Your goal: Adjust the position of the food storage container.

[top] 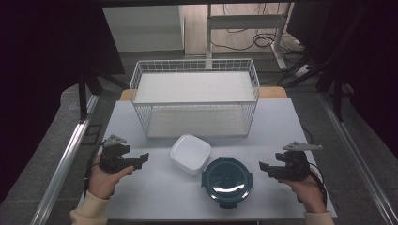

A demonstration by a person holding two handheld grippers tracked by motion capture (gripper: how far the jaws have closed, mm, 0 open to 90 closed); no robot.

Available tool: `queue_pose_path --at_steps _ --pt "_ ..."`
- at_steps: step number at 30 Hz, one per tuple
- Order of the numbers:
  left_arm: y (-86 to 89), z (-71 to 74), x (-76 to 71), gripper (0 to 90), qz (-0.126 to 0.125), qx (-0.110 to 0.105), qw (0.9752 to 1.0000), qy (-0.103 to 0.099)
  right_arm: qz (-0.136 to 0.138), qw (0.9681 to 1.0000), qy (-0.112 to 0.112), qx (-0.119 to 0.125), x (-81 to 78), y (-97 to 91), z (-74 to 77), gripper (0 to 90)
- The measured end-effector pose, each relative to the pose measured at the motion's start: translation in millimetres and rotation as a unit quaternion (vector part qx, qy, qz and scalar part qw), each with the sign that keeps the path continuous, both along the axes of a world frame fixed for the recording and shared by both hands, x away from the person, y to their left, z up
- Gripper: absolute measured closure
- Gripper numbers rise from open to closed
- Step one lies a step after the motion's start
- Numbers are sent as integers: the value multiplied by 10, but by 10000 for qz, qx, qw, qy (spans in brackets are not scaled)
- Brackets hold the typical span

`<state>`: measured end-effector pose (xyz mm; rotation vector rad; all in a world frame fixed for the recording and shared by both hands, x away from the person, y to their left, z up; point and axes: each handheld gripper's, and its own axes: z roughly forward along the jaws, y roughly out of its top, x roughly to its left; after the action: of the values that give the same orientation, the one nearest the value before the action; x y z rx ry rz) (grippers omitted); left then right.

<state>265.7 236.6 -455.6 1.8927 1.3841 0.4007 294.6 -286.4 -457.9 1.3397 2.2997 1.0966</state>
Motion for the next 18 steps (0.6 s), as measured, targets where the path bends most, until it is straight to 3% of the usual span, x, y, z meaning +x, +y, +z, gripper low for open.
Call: queue_pose_path --at_steps 10,18 --pt "-46 -27 -19 175 -103 158 9998 -13 110 9999 64 -20 29 -32 -28 278" --pt "-84 16 -46 174 -179 27 9998 -47 -44 10000 35 -1 -15 -55 20 283"
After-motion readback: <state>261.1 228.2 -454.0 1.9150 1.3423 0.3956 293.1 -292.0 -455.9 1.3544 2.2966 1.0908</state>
